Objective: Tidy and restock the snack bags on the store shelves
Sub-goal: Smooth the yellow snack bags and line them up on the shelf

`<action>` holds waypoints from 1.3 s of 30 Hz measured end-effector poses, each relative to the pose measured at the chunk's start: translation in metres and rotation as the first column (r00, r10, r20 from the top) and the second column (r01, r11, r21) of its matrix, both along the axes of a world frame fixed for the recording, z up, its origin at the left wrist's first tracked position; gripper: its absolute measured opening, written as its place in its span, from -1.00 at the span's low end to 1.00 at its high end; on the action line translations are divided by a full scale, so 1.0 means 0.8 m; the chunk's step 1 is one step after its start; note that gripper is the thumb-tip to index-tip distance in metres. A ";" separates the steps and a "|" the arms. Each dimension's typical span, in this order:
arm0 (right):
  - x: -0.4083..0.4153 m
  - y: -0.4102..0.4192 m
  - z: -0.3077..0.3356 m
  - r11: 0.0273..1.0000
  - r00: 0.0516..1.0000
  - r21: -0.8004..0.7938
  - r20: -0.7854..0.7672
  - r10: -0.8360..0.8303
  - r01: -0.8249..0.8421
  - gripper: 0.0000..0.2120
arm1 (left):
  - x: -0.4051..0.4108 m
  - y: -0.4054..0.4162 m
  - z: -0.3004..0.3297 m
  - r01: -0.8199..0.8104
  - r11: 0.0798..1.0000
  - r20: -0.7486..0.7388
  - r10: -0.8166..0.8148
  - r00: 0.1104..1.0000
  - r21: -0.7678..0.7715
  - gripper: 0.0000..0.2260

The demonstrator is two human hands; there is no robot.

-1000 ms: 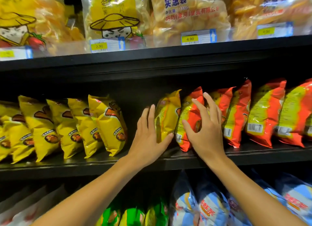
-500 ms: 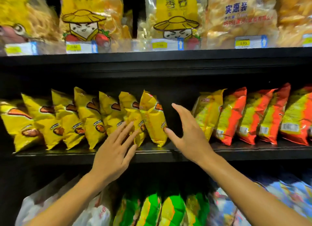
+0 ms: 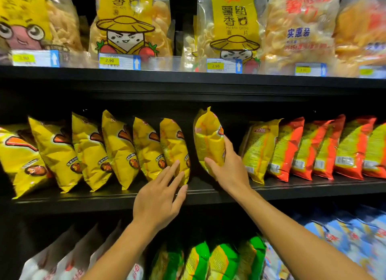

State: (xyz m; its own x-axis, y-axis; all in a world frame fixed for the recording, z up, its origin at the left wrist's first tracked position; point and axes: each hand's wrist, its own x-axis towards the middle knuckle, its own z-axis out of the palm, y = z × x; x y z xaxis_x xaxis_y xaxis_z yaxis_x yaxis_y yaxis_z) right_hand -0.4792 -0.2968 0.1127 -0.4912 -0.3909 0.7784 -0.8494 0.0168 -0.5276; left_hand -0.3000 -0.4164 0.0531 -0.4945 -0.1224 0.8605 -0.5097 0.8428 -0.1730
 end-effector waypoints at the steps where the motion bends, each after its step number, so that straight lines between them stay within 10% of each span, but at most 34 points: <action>1: 0.000 0.015 0.002 1.000 1.000 -0.018 -0.010 0.000 0.000 -0.17 | 0.000 0.001 0.000 -0.001 1.000 -0.001 0.001 1.000 -0.004 -0.53; 6: 0.019 0.127 -0.004 0.997 0.996 -0.074 -0.083 -0.017 0.011 -0.17 | 0.005 0.008 0.004 0.045 0.999 -0.035 -0.045 0.998 -0.008 -0.57; 10: 0.042 0.211 -0.042 0.995 0.994 -0.100 -0.102 -0.023 0.013 -0.13 | 0.006 0.059 -0.002 0.401 0.913 -0.243 -0.374 0.895 0.071 -0.66; 18: 0.072 0.236 -0.171 0.989 0.993 -0.127 -0.103 0.060 -0.073 -0.21 | -0.013 0.269 -0.108 0.853 0.212 -0.677 -0.530 0.510 0.477 -0.35; 24: 0.108 0.256 -0.259 0.958 0.942 0.020 -0.178 0.284 -0.285 -0.30 | 0.014 0.277 -0.171 0.844 0.075 -0.819 -0.211 0.534 0.531 -0.38; 30: 0.121 0.288 -0.297 0.897 0.892 -0.118 0.114 0.438 -0.426 -0.50 | 0.062 0.274 -0.221 0.765 0.052 -0.751 -0.163 0.640 0.642 -0.39; 39: 0.136 0.287 -0.324 0.802 0.484 -0.318 0.665 0.568 -0.506 -0.52 | 0.094 0.302 -0.283 0.613 -0.200 -0.645 -0.245 0.723 0.764 -0.17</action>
State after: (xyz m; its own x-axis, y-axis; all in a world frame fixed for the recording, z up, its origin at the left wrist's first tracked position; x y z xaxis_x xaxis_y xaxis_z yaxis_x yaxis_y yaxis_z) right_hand -0.3701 -0.0673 -0.1467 -0.5961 -0.7349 0.3234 -0.0430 -0.3730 -0.9269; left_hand -0.2247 -0.1751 -0.1736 -0.7055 -0.6702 0.2304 0.2030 0.1204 0.9717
